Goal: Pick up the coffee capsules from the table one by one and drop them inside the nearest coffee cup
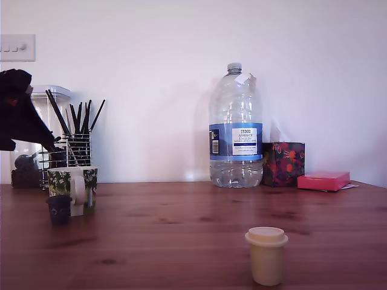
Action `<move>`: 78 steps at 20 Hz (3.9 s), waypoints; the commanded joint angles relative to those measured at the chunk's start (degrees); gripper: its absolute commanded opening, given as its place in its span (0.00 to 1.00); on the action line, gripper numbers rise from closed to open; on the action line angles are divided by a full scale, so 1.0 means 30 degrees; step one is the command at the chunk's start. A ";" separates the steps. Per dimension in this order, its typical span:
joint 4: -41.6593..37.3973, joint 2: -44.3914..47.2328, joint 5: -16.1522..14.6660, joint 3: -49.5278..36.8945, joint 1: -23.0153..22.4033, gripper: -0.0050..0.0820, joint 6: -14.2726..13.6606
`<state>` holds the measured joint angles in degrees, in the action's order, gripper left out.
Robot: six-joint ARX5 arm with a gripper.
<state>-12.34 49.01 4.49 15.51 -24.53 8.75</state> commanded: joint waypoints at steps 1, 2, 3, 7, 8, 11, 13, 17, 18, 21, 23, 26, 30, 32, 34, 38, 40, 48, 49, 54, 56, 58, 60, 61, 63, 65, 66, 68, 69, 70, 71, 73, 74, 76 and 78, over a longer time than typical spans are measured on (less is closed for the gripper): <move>-0.1035 0.0175 0.0044 -0.0656 0.0015 0.84 -0.0510; -0.2025 0.0182 0.0051 -0.1078 0.0015 0.84 -0.0576; -0.2958 0.0175 0.0044 -0.1559 0.0022 0.84 -0.0583; -0.6550 0.0182 0.0080 -0.3876 0.0568 0.84 -0.0838; -0.7359 0.0204 0.0080 -0.4408 0.0736 0.84 -0.0969; -0.8634 0.0816 0.0015 -0.5078 0.1217 0.84 -0.1071; -0.9355 0.1756 0.0007 -0.5136 0.1530 0.84 -0.1078; -1.2611 0.4940 -0.0444 -0.5136 0.2135 0.84 -0.1078; -1.3522 0.5836 -0.0612 -0.5136 0.2266 0.84 -0.1071; -1.6254 0.8648 -0.1217 -0.5129 0.2667 0.84 -0.1071; -1.7813 1.0477 -0.1566 -0.5013 0.2929 0.84 -0.1064; -1.8921 1.2692 -0.2273 -0.4044 0.3045 0.84 -0.1056; -1.8921 1.5540 -0.2492 -0.1989 0.3351 0.84 -0.1370; -1.8950 1.7114 -0.2907 -0.1020 0.3585 0.84 -0.1559; -1.9234 1.8593 -0.3271 -0.0160 0.3832 0.84 -0.1559; -1.9904 2.0669 -0.3424 0.1158 0.4051 0.84 -0.1559; -1.9904 2.1369 -0.3461 0.1690 0.4051 0.84 -0.1566; -1.9751 2.2556 -0.3657 0.2878 0.4073 0.70 -0.1632; -1.9686 2.2556 -0.3657 0.2878 0.4109 0.56 -0.1654; -1.9482 2.2556 -0.3701 0.2878 0.4218 0.12 -0.1785; -1.9511 2.2556 -0.3708 0.2878 0.4233 0.12 -0.1792; -1.9620 2.2542 -0.3869 0.2863 0.4233 0.12 -0.1785; -1.9628 2.2440 -0.4816 0.2790 0.4014 0.12 -0.1770; -1.9620 2.2323 -0.5297 0.2761 0.3745 0.12 -0.1778; -1.9613 2.1908 -0.6207 0.2725 0.3140 0.12 -0.1763; -1.9635 2.1230 -0.7089 0.2725 0.2572 0.12 -0.1734; -1.9628 2.0779 -0.7468 0.2725 0.2339 0.12 -0.1698; -1.9591 1.9839 -0.7934 0.2725 0.2091 0.12 -0.1698; -1.9606 1.9263 -0.7985 0.2725 0.2069 0.12 -0.1698; -1.9569 1.8644 -0.7985 0.2725 0.2069 0.12 -0.1712; -1.9424 1.8010 -0.7890 0.2725 0.2127 0.12 -0.1792; -1.8812 1.6670 -0.7752 0.2732 0.2565 0.12 -0.2157; -1.8447 1.6043 -0.7562 0.2732 0.2841 0.12 -0.2397; -1.7238 1.4804 -0.7096 0.2841 0.3424 0.12 -0.3300; -1.4426 1.3814 -0.6492 0.3439 0.4073 0.12 -0.3592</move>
<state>-57.98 90.28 -15.44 24.99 -12.69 -1.52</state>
